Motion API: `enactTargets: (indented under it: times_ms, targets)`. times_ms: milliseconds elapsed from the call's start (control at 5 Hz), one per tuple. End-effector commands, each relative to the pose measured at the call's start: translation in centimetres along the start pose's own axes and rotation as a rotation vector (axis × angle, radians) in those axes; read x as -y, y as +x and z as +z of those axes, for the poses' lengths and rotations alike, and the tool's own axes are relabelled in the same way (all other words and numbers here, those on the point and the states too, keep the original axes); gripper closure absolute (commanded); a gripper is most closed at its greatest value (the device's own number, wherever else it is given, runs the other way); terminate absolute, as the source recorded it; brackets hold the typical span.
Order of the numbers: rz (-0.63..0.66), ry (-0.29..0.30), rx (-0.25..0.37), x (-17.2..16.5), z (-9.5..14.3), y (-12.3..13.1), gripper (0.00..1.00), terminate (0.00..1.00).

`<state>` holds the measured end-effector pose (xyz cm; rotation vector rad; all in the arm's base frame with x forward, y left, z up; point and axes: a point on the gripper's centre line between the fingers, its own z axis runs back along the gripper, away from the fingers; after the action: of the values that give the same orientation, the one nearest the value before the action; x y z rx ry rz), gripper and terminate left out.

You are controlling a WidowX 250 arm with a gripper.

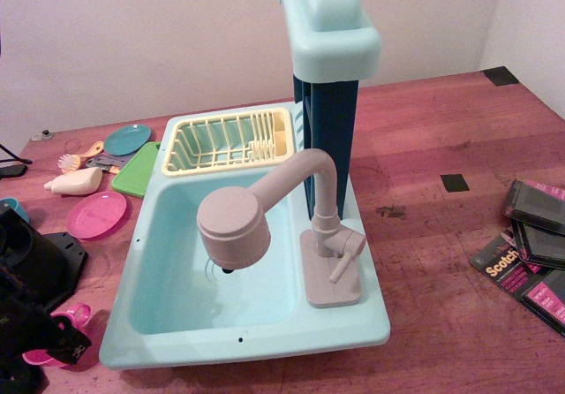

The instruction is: Put cup from anywhere into sink

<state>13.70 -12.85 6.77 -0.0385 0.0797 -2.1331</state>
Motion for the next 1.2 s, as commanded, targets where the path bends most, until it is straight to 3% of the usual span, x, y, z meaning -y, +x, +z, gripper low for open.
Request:
enactTargets:
  times_ms: [0, 600, 1000]
  targets:
    - [0.000, 0.000, 0.000, 0.0, 0.0, 0.0, 0.00, 0.00]
    - [-0.071, -0.005, 0.044, -1.9, -2.6, 0.8, 0.00, 0.00]
    - [-0.094, -0.005, 0.039, -2.4, -3.3, 0.8, 0.00, 0.00]
